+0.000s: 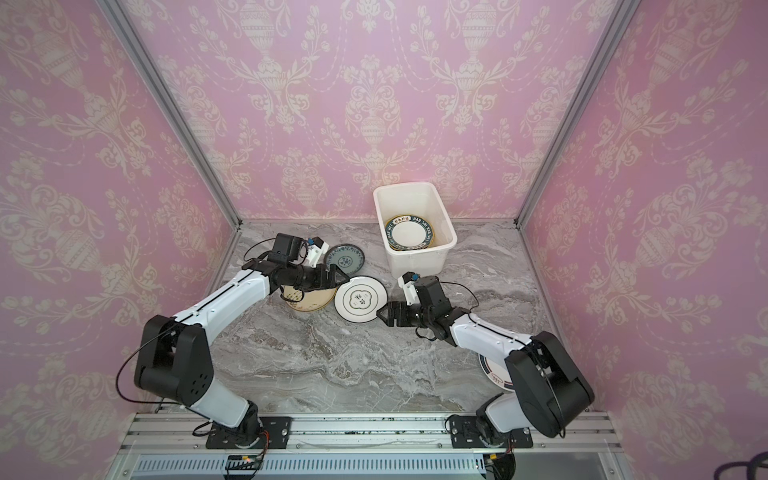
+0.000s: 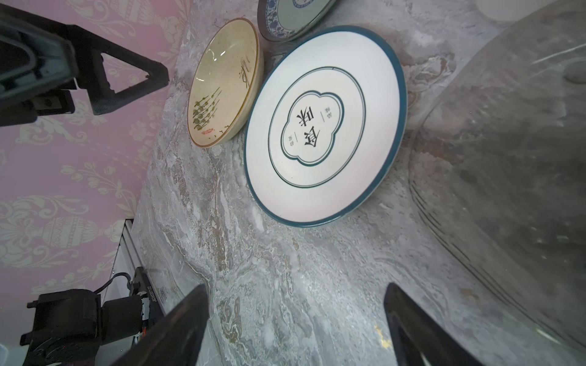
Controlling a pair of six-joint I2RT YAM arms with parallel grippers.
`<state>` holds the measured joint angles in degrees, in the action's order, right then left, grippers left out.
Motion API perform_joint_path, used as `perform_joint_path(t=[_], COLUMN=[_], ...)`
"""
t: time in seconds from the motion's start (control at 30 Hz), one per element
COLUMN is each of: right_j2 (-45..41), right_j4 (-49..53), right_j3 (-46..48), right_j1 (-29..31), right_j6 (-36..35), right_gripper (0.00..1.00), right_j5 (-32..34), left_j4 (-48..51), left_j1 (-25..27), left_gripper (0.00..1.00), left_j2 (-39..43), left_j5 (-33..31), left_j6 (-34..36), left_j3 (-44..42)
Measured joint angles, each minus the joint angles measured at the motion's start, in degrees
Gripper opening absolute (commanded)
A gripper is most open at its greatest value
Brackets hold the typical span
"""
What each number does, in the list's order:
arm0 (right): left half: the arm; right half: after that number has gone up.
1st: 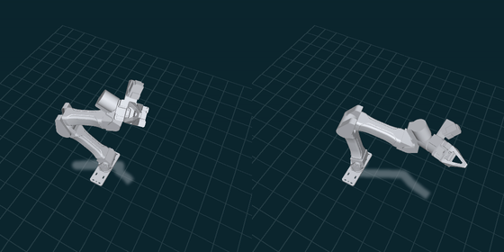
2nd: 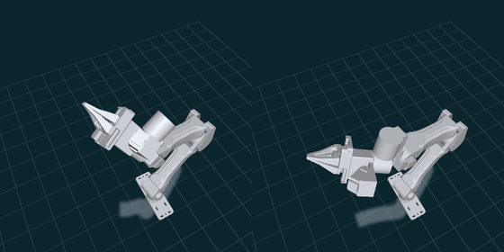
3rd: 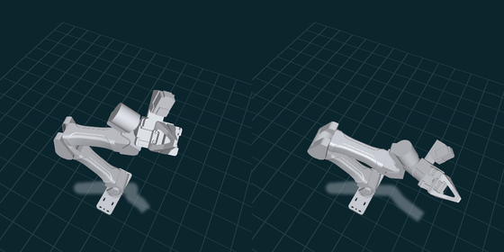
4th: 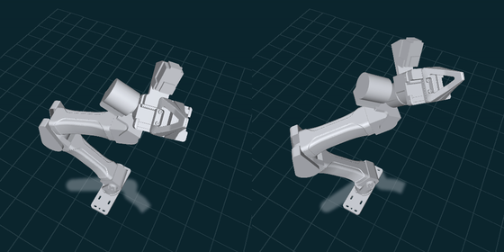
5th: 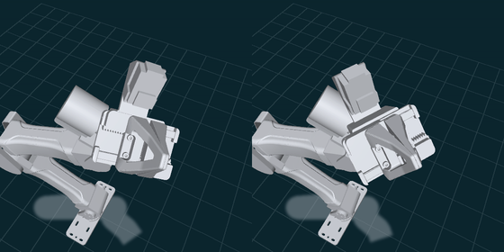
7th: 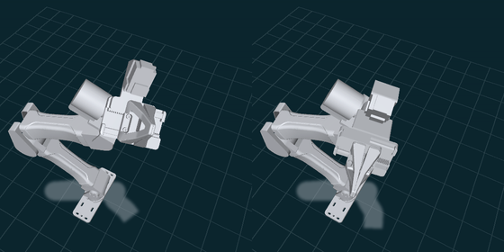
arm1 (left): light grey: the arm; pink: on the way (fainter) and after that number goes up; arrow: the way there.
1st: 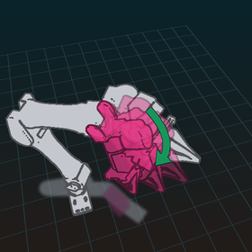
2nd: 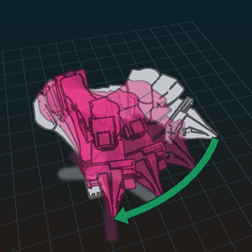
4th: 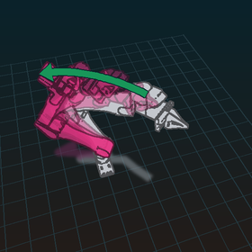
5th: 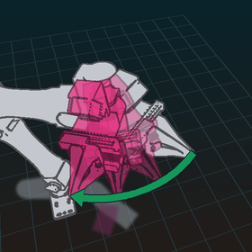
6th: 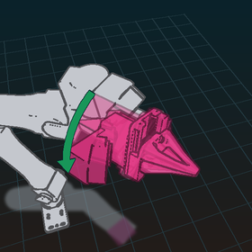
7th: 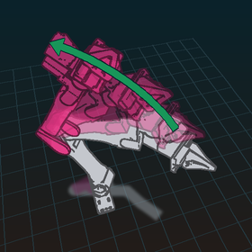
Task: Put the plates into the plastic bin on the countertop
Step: 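Move both grippers down to the white cloud-motif plate on the table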
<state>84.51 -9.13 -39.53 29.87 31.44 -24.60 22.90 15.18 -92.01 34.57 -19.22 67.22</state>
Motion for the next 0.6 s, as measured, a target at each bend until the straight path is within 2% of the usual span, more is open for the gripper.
perform_joint_path(t=[0.37,0.6], right_j2=[9.88,12.85], right_j4=[-5.66,-8.17], right_j3=[-3.8,-5.14], right_j1=[1.03,1.03], right_j6=[-1.49,-1.44], right_gripper=[0.89,0.89], right_j5=[-3.91,-5.03], left_j4=[-5.88,-7.15], left_j1=[0.02,0.13], left_gripper=[0.95,0.95], left_j2=[-7.67,-10.34], left_j5=[-0.42,-0.35], left_j6=[-0.13,-0.13], left_j3=[0.13,0.81])
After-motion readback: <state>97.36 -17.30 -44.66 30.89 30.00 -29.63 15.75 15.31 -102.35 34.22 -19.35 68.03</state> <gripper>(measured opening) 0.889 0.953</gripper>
